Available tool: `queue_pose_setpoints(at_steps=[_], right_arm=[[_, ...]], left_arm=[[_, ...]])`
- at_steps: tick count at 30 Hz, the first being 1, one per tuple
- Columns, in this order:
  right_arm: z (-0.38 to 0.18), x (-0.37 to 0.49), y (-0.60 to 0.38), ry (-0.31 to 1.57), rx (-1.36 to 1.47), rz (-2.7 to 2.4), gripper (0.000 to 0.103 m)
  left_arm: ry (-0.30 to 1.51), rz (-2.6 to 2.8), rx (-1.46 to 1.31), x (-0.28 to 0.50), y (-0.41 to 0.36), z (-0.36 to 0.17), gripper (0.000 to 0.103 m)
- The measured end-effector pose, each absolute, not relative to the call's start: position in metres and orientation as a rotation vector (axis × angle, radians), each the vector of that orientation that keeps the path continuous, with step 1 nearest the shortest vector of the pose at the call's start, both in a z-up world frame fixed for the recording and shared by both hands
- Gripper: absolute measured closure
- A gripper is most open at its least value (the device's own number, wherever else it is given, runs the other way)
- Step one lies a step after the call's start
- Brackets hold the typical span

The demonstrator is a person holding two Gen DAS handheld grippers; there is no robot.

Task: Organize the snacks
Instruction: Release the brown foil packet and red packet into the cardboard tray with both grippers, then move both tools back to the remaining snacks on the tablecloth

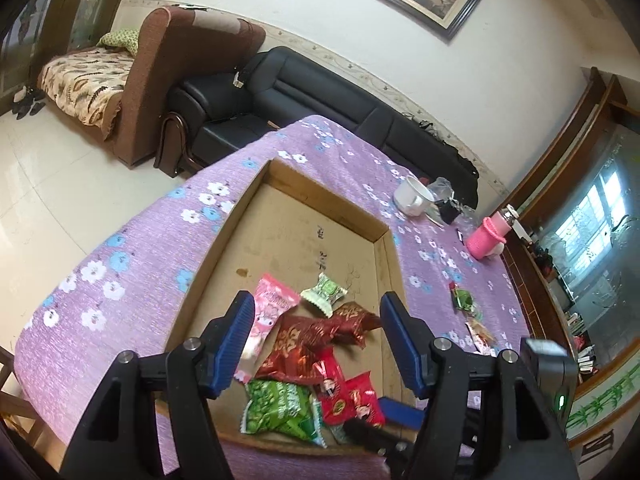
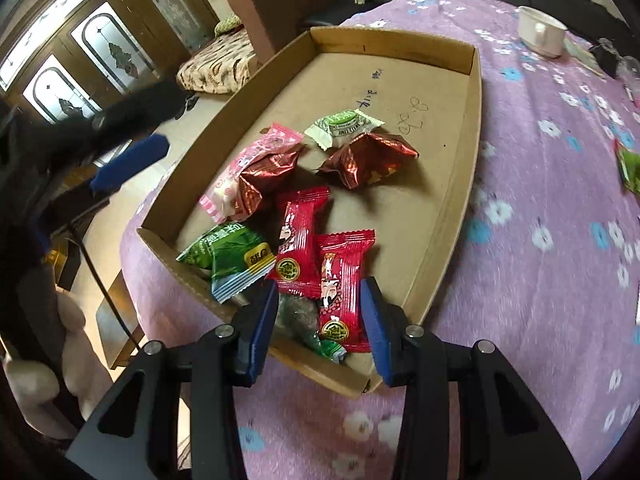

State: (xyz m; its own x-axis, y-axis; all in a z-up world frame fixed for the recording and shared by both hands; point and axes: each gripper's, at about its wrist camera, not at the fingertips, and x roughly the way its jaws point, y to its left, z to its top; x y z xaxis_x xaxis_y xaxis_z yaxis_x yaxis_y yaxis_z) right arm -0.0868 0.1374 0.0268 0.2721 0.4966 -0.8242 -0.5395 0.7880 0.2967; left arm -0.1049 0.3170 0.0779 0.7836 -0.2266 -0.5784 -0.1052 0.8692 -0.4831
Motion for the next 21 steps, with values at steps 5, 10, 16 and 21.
queue_pose_setpoints(at_steps=[5, 10, 16, 21], right_arm=[[0.030, -0.102, 0.126, 1.038, -0.033, 0.711, 0.059], [0.047, -0.102, 0.071, 0.919, 0.135, 0.763, 0.057], [0.060, -0.086, -0.048, 0.727, 0.114, 0.480, 0.026], [0.051, -0.052, -0.134, 0.802, 0.187, 0.315, 0.026]], left_arm=[[0.674, -0.097, -0.501, -0.109, 0.297, 0.084, 0.037], [0.637, -0.065, -0.414, -0.117, 0.265, 0.104, 0.022], [0.619, -0.180, -0.385, -0.115, 0.224, 0.115, 0.022], [0.686, -0.265, -0.336, -0.103, 0.180, 0.098, 0.022]])
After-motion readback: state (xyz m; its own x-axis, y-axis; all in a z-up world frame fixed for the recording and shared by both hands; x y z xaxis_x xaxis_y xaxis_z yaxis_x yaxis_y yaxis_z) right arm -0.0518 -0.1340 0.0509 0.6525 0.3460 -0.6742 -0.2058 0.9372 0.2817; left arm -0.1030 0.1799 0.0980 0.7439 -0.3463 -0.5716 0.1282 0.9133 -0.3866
